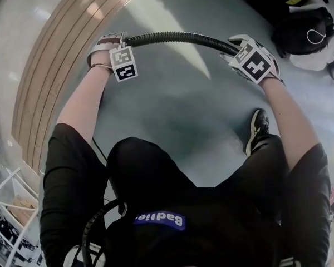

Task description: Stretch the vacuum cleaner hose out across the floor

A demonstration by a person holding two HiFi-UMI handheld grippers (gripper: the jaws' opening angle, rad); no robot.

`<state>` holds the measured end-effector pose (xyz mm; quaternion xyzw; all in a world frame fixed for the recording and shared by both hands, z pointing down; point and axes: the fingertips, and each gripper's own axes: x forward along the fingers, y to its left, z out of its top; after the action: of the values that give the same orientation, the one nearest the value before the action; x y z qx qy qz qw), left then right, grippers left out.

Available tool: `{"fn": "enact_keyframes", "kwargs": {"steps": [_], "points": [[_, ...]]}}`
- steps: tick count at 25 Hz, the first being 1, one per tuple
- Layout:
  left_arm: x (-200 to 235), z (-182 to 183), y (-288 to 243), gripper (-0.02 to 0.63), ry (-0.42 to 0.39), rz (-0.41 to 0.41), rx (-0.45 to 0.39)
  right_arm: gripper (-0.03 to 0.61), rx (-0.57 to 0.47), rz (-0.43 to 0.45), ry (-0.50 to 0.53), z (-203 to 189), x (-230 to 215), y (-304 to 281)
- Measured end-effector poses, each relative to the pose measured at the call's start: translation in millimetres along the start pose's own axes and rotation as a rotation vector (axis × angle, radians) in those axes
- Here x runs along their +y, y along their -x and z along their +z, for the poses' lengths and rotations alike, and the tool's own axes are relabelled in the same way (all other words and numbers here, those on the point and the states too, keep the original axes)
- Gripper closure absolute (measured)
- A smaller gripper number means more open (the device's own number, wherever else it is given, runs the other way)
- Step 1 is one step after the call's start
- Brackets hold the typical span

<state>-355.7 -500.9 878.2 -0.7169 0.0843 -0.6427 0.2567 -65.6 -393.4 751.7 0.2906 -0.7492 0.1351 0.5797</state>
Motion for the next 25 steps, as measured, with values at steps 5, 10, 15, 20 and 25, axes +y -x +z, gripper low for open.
{"fn": "enact_keyframes", "kwargs": {"steps": [5, 10, 15, 20, 25], "points": [[-32.7, -44.8, -52.8, 0.43, -0.169, -0.11, 0.066, 0.37, -0.029, -0.095, -0.134, -32.1, 25.1, 64.1], [-57.5, -59.9, -92.9, 0.423, -0.066, -0.219, 0.078, 0.371, 0.094, -0.147, -0.249, -113.2, 53.2, 108.8], [-79.2, -57.9, -91.0, 0.376, 0.064, -0.256, 0.115, 0.371, 0.108, -0.092, -0.36, -160.8, 68.5, 117.1], [-56.2, -36.7, -49.0, 0.376, 0.229, -0.199, 0.016, 0.371, -0.01, -0.07, -0.284, -120.4, 39.4, 105.6], [-39.8, 47.2, 13.9, 0.376, 0.464, -0.142, -0.263, 0.371, -0.151, -0.012, -0.269, -96.6, 20.5, 56.2]]}}
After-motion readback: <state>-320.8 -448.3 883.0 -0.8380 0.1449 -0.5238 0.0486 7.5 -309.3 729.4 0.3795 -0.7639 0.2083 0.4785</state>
